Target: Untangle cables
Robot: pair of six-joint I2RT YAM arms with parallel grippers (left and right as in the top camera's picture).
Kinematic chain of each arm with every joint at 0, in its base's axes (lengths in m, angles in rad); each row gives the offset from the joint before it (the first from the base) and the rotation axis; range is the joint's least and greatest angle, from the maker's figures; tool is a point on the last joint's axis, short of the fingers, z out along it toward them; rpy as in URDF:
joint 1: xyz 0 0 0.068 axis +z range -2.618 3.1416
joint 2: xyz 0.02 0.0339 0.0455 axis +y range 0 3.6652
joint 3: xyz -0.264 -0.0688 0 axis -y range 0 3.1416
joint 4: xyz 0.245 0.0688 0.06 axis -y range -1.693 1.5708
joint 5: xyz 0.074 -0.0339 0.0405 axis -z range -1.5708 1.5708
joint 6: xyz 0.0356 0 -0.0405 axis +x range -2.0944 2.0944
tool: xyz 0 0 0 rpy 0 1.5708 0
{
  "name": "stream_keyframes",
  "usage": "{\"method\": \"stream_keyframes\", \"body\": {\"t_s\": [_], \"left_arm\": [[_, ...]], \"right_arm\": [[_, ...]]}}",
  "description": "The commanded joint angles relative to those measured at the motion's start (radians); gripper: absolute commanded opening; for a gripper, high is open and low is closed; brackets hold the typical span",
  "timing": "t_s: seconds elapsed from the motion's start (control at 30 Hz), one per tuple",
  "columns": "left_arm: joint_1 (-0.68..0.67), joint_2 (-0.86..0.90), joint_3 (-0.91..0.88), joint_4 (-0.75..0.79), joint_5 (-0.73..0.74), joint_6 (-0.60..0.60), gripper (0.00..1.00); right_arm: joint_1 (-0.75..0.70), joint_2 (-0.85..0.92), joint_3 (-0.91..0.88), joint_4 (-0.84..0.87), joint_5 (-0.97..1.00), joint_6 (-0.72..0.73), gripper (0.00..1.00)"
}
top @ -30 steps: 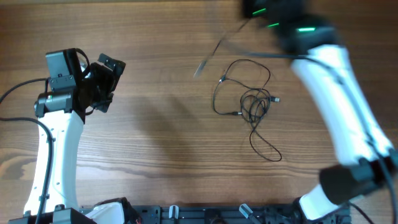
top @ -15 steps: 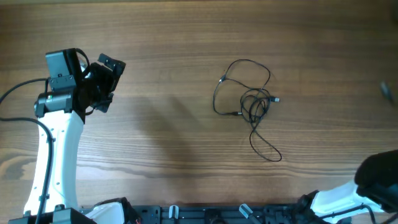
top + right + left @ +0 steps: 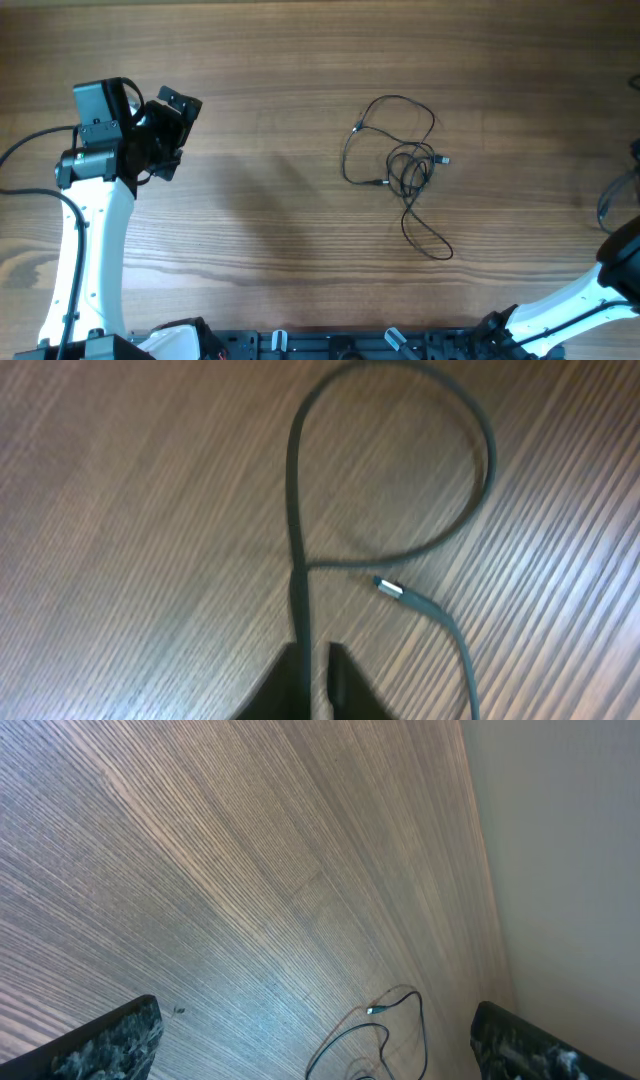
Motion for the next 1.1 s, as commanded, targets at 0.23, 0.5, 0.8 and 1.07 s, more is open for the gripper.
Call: {"method": "stream_keyframes", "body": {"t_s": [0.23, 0.5, 0.8, 1.07], "left_arm": [[0.005, 0.0, 0.005, -0.001, -0.013, 0.006, 1.0], [0.005, 0.0, 0.005, -0.001, -0.013, 0.006, 1.0], [0.005, 0.0, 0.005, -0.001, -0.013, 0.006, 1.0], [0.005, 0.0, 0.005, -0.001, -0.013, 0.006, 1.0]], "right_arm": [[0.002, -0.049, 0.023, -0.04, -0.001, 0.101, 1.0], [0.031, -0.263, 0.024, -0.09, -0.233, 0.231, 1.0], [0.265, -0.288, -0.009, -0.308, -0.754, 0.073, 1.0], [0.68, -0.283, -0.208, -0.245, -0.676, 0.08, 1.0]]}}
